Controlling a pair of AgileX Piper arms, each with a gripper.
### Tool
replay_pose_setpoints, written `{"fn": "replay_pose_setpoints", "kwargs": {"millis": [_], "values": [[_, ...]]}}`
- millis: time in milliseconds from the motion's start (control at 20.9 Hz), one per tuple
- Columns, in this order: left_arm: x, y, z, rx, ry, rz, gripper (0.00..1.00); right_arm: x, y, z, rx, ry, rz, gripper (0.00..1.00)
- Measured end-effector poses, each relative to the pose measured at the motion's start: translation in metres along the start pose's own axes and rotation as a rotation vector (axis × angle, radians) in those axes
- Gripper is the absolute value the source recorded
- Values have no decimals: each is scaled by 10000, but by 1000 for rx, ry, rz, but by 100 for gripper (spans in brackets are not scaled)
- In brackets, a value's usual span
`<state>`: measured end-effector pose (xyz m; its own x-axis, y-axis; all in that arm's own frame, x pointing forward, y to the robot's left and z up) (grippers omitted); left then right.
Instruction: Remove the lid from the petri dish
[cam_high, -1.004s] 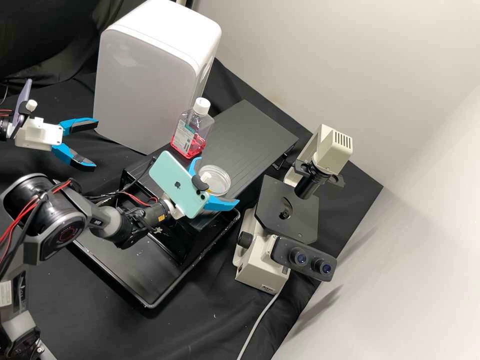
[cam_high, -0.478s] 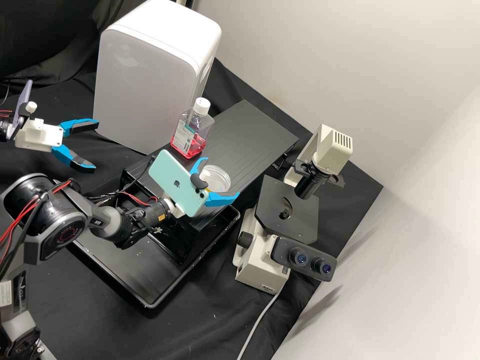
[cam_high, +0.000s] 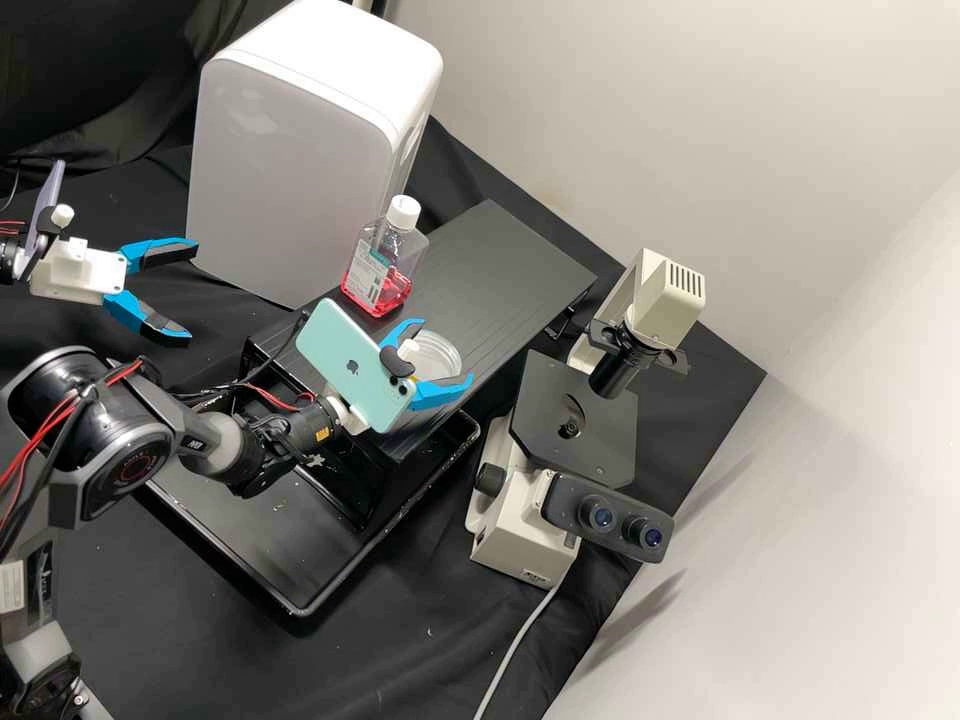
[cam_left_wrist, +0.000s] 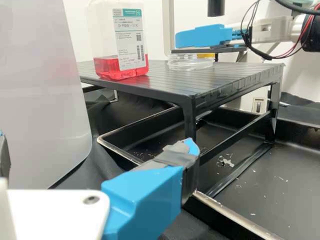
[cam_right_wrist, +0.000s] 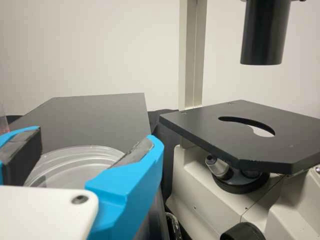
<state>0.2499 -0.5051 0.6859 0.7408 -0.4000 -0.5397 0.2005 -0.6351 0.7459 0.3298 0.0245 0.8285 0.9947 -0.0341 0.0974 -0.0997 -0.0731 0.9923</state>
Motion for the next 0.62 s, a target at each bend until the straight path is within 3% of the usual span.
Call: {"fn": "replay_pose_setpoints", "kwargs": {"millis": [287,335,478,621], "values": [[9,-47,-11,-6,3,-16,100,0,0,0,0,0,0,0],[10,-47,-11,-6,3,-17,100,0,0,0,0,0,0,100],[10,-52,-13,-7,4,-18,100,-1,-6,-4,-5,-4,4,100],[10,-51,-16,-8,7,-17,100,-4,1,6,-19,-29,27,100]]}}
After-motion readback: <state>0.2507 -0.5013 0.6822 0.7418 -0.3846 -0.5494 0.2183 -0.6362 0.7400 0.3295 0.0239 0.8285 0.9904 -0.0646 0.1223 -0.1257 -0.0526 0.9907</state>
